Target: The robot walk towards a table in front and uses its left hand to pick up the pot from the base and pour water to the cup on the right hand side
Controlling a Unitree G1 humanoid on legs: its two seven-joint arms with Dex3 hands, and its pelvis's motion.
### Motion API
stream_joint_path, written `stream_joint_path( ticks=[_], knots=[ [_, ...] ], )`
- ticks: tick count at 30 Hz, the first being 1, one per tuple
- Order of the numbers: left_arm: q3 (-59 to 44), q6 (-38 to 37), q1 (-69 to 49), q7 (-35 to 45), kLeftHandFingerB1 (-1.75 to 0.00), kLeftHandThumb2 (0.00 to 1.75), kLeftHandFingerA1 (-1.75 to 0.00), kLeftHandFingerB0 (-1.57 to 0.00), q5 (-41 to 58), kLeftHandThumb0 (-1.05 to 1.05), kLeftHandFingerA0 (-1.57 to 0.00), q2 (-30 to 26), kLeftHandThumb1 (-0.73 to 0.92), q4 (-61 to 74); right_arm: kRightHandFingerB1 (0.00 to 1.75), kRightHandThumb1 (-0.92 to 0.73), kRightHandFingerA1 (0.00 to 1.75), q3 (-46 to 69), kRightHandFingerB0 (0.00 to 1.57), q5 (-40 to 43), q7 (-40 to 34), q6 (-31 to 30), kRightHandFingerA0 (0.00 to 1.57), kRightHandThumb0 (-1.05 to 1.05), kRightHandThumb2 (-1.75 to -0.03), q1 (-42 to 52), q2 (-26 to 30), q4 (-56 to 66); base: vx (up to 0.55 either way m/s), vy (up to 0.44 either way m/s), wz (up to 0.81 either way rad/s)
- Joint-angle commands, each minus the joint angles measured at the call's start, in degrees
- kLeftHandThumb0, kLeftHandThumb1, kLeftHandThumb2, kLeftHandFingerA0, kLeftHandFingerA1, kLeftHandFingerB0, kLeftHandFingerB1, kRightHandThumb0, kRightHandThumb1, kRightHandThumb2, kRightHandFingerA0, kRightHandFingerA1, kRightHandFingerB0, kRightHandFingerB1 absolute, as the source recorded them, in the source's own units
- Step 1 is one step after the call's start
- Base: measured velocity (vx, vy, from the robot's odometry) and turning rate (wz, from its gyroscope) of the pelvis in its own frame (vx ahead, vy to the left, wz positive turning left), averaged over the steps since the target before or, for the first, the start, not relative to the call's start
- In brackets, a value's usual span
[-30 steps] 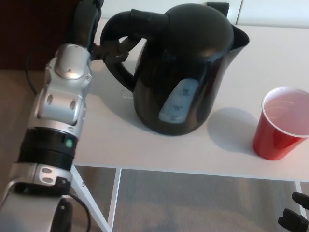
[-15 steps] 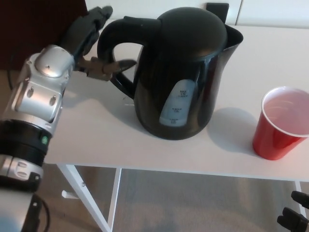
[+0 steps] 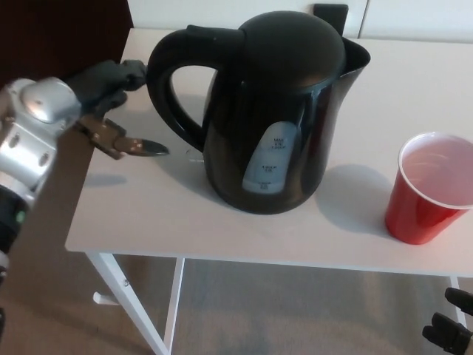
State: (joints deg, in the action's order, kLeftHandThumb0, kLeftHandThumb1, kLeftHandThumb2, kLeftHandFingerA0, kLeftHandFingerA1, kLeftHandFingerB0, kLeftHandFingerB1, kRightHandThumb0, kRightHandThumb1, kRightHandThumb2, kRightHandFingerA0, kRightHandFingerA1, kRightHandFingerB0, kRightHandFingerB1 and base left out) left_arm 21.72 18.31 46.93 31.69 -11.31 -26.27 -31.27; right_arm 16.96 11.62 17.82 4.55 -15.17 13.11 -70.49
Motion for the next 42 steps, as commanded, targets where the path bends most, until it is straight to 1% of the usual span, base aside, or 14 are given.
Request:
stream_joint_path(
  ticks=[1,4,5,6,10,11,12,16,18,19,23,24,26,42],
  knots=[
    [-1.4,1.41,-0.78,11.57,0.0,0.54,0.0,0.0,1.34,-0.72,0.0,-7.51,0.45,7.02,0.42,-0.5,0.56,0.43,0.34,-0.03,0.52,-0.26,0.53,-0.17,-0.58,-0.09,0.86,-0.64,0.0,0.0,0.0],
    [-2.91,3.86,-1.44,12.75,0.0,0.55,0.0,0.0,2.51,-0.71,0.0,-9.1,0.45,9.38,0.42,-0.52,0.63,0.56,0.37,0.1,0.29,-0.39,0.63,-0.13,-0.55,0.05,0.64,-0.71,0.0,0.0,0.0],
    [-4.64,6.29,-1.94,13.78,0.0,0.55,0.0,0.0,3.77,-0.71,0.0,-10.69,0.45,11.32,0.42,-0.52,0.63,0.71,0.37,0.27,-0.03,-0.55,0.63,-0.13,-0.55,0.23,0.35,-0.71,0.0,0.0,0.0],
    [-6.04,7.0,-2.77,14.7,0.0,0.71,0.0,0.0,4.76,-0.71,0.0,-11.92,0.38,12.59,0.42,-0.54,0.63,0.91,0.37,0.46,-0.28,-0.79,0.62,-0.09,-0.55,0.36,0.22,-0.81,0.0,0.0,0.0],
    [-11.11,4.77,-7.04,16.62,0.0,0.77,0.0,0.0,6.99,-0.75,0.0,-16.46,0.42,14.15,0.43,-0.52,0.59,1.15,0.37,0.41,-0.64,-0.7,0.57,-0.15,-0.57,1.21,-0.08,-0.81,0.0,0.0,0.0],
    [-11.72,4.57,-7.52,16.85,0.0,0.77,0.0,0.0,7.04,-0.75,0.0,-16.8,0.42,14.4,0.43,-0.52,0.59,1.18,0.37,0.35,-0.66,-0.68,0.57,-0.15,-0.57,1.26,-0.11,-0.78,0.0,0.0,0.0],
    [-15.32,3.06,-10.02,16.86,0.0,0.55,0.0,0.0,9.2,-0.74,0.0,-17.82,0.46,11.73,0.41,-0.54,0.59,0.86,0.37,-0.08,-0.41,-0.1,0.59,-0.11,-0.55,1.85,-0.04,-0.9,0.0,0.0,0.0],
    [-17.74,2.18,-11.45,17.43,0.0,0.55,0.0,0.0,9.75,-0.74,0.0,-17.98,0.46,10.78,0.41,-0.54,0.59,0.72,0.37,-0.27,-0.31,0.13,0.59,-0.11,-0.55,2.15,-0.03,-0.87,0.0,0.0,0.0],
    [-26.72,-5.5,-21.82,10.48,0.0,0.58,0.0,0.0,12.32,-0.8,0.0,-17.23,0.55,4.61,0.41,-0.52,0.55,1.12,0.39,0.04,0.06,0.15,0.56,-0.13,-0.54,3.63,0.45,-1.02,0.0,0.0,0.0],
    [-34.15,-12.54,-31.53,4.77,-0.02,0.86,-0.11,0.0,14.66,-0.8,0.0,-14.77,0.51,0.7,0.4,-0.53,0.55,1.28,0.39,0.09,-0.26,-0.19,0.6,-0.12,-0.55,4.6,0.65,-1.23,0.0,0.0,0.0],
    [-36.83,-15.09,-34.02,3.98,-0.02,0.86,-0.11,0.0,14.39,-0.8,0.0,-13.15,0.51,0.05,0.4,-0.53,0.55,1.3,0.39,0.08,-0.45,-0.34,0.6,-0.12,-0.55,4.83,0.63,-1.28,0.0,0.0,0.0],
    [-38.79,-18.0,-39.21,1.24,-0.14,0.9,-0.28,0.0,14.99,-0.71,0.0,-10.06,0.57,-1.11,0.41,-0.55,0.56,1.47,0.39,0.22,-0.4,-0.27,0.58,-0.08,-0.55,5.36,0.53,-1.48,0.0,0.0,0.0],
    [-41.93,-22.93,-49.2,-3.78,-0.12,0.92,-0.24,0.0,15.23,-0.75,0.0,-4.03,0.6,-3.78,0.41,-0.56,0.56,1.45,0.38,0.11,0.16,0.37,0.56,-0.11,-0.56,6.8,0.43,-1.82,0.0,0.0,0.0],
    [-37.55,-29.43,-54.74,-19.36,-0.26,0.98,-0.27,-0.04,9.1,-0.71,-0.04,6.63,0.68,-30.93,0.41,-0.56,0.54,2.0,0.39,0.52,-0.64,0.73,0.56,-0.1,-0.56,9.32,-0.22,-1.8,0.0,0.0,0.0]
  ],
)
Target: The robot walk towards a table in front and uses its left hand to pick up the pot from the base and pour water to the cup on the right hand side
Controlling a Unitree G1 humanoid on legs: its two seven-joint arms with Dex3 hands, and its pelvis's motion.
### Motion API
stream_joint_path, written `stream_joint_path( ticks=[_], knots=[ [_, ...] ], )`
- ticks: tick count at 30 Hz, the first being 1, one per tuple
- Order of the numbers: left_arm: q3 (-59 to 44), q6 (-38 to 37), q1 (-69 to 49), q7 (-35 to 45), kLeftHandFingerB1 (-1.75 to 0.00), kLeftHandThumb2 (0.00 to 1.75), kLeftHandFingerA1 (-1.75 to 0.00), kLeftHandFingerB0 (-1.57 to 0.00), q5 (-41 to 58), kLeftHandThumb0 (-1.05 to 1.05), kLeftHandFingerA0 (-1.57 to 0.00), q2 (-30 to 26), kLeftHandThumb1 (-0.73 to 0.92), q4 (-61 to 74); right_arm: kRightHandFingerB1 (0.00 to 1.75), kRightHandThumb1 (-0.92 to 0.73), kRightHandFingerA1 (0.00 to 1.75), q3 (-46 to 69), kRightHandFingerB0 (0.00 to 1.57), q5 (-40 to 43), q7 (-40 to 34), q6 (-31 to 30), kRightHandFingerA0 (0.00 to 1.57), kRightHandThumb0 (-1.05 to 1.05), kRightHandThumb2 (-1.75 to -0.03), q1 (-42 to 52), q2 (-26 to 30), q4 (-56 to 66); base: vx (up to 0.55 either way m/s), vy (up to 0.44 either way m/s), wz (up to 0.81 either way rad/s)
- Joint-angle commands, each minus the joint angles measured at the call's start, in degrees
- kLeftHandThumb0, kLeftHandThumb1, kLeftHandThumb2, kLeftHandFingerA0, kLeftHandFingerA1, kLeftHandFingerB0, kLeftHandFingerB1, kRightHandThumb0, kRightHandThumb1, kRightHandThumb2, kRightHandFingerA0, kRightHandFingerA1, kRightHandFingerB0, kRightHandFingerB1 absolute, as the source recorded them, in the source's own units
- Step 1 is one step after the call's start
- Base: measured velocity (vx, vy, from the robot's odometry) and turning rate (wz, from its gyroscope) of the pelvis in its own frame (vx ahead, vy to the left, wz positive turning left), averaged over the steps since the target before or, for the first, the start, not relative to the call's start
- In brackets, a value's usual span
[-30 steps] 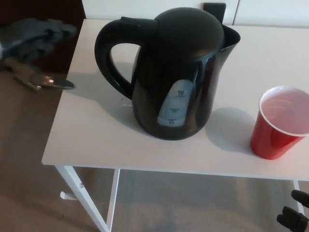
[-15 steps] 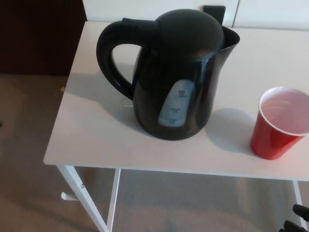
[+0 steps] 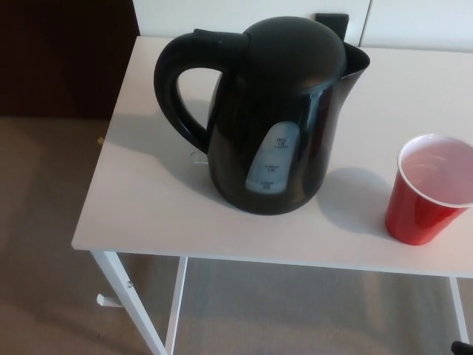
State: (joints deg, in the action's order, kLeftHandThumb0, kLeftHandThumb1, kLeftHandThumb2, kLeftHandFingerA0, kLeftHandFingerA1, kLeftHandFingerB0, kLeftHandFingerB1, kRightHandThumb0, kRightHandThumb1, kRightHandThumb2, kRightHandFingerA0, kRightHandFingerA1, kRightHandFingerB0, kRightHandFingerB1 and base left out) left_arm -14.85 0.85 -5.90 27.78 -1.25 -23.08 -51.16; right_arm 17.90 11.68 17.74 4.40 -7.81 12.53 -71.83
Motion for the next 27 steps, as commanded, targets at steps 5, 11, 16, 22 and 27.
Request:
stream_joint_path(
  ticks=[5,11,16,22,27],
  knots=[
    [-0.77,-12.15,-1.02,-14.45,-0.24,0.98,-0.23,-0.01,-0.2,-0.69,-0.01,3.46,0.7,-13.72,0.4,-0.56,0.55,1.0,0.4,0.02,-0.71,1.0,0.59,-0.09,-0.55,1.79,0.9,-0.36,0.0,0.0,0.0],
    [-0.31,-13.76,0.16,-14.58,-0.25,0.95,-0.24,-0.03,0.25,-0.7,-0.03,3.01,0.67,-16.96,0.4,-0.55,0.54,1.2,0.4,-0.04,-0.68,0.5,0.59,-0.1,-0.55,1.14,0.98,-0.57,0.0,0.0,0.0],
    [-0.63,-16.21,0.61,-13.92,-0.28,0.93,-0.31,-0.01,1.18,-0.64,-0.01,3.07,0.64,-18.87,0.4,-0.55,0.57,1.11,0.39,-0.26,-0.62,0.75,0.62,-0.11,-0.55,1.16,0.95,-0.68,0.0,0.0,0.0],
    [0.74,-17.16,0.62,-13.19,-0.21,0.96,-0.26,-0.02,0.57,-0.72,-0.03,2.9,0.68,-18.7,0.41,-0.55,0.55,1.5,0.42,0.07,-0.58,0.41,0.6,-0.1,-0.55,1.09,1.1,-0.51,0.0,0.0,0.0],
    [1.52,-17.49,0.81,-13.97,-0.29,0.97,-0.36,-0.01,0.06,-0.66,-0.01,2.84,0.67,-19.03,0.42,-0.55,0.56,1.79,0.42,0.13,-0.68,0.45,0.61,-0.1,-0.55,1.06,1.0,-0.49,0.0,0.0,0.0]
  ],
)
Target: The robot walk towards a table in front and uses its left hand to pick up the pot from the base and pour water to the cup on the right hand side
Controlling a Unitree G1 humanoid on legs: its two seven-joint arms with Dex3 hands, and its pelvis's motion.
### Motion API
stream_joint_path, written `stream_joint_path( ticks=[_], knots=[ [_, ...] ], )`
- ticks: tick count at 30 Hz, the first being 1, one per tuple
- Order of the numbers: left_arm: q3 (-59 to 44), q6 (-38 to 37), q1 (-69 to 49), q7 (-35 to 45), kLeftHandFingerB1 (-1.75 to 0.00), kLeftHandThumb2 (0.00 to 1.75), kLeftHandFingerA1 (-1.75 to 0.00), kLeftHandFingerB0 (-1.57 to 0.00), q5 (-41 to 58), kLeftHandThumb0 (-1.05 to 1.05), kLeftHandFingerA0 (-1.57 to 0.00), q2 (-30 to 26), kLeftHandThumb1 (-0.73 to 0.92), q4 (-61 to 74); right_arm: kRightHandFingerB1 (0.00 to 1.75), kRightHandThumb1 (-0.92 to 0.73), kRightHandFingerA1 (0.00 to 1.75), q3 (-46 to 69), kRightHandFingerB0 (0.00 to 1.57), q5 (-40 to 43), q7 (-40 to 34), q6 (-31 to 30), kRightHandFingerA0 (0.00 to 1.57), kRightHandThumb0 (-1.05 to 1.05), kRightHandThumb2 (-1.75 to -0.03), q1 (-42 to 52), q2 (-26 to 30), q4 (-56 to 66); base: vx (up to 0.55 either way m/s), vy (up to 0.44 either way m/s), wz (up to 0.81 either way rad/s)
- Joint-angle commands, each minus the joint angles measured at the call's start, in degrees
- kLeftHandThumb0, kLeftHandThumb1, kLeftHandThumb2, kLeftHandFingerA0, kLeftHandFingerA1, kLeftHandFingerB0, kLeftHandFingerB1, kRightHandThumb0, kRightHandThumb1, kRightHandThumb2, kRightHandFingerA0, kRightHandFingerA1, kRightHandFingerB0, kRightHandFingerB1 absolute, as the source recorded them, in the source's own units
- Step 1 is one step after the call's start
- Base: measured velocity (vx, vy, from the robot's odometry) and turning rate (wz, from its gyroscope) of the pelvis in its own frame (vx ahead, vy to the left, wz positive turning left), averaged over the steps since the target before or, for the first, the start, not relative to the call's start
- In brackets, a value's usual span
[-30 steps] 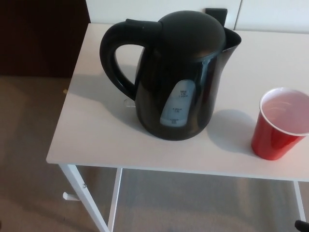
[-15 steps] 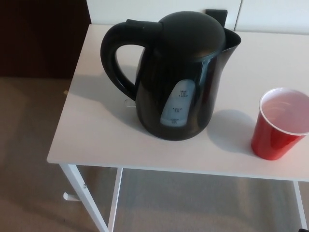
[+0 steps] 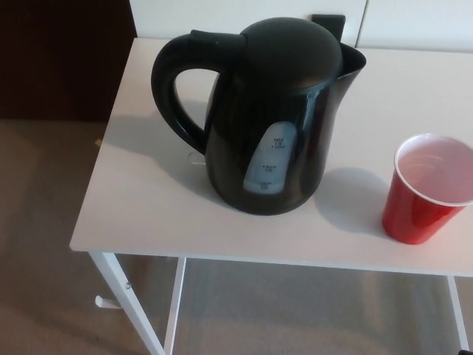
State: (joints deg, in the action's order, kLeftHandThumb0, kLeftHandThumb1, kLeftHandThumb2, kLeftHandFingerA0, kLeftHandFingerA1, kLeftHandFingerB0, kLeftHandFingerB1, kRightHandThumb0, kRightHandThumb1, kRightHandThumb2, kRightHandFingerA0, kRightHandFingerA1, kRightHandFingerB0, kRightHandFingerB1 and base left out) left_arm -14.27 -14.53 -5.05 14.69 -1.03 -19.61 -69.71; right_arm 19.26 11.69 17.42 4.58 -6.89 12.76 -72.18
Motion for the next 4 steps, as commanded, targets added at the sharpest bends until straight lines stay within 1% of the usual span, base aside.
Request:
stream_joint_path(
  ticks=[1,4],
  knots=[
    [0.89,-2.2,0.08,-0.07,-0.23,0.97,-0.26,-0.01,0.07,-0.7,-0.02,-0.69,0.68,-0.69,0.41,-0.55,0.55,0.27,0.4,-0.09,-0.17,0.39,0.58,-0.11,-0.55,0.16,0.84,-0.16,0.0,0.0,0.0],
    [0.45,-1.85,0.3,0.81,-0.22,0.95,-0.27,-0.03,0.99,-0.71,-0.04,-0.59,0.67,-1.02,0.41,-0.55,0.55,0.09,0.4,-0.3,-0.09,0.53,0.58,-0.1,-0.55,0.23,0.87,-0.14,0.0,0.0,0.0]
  ],
)
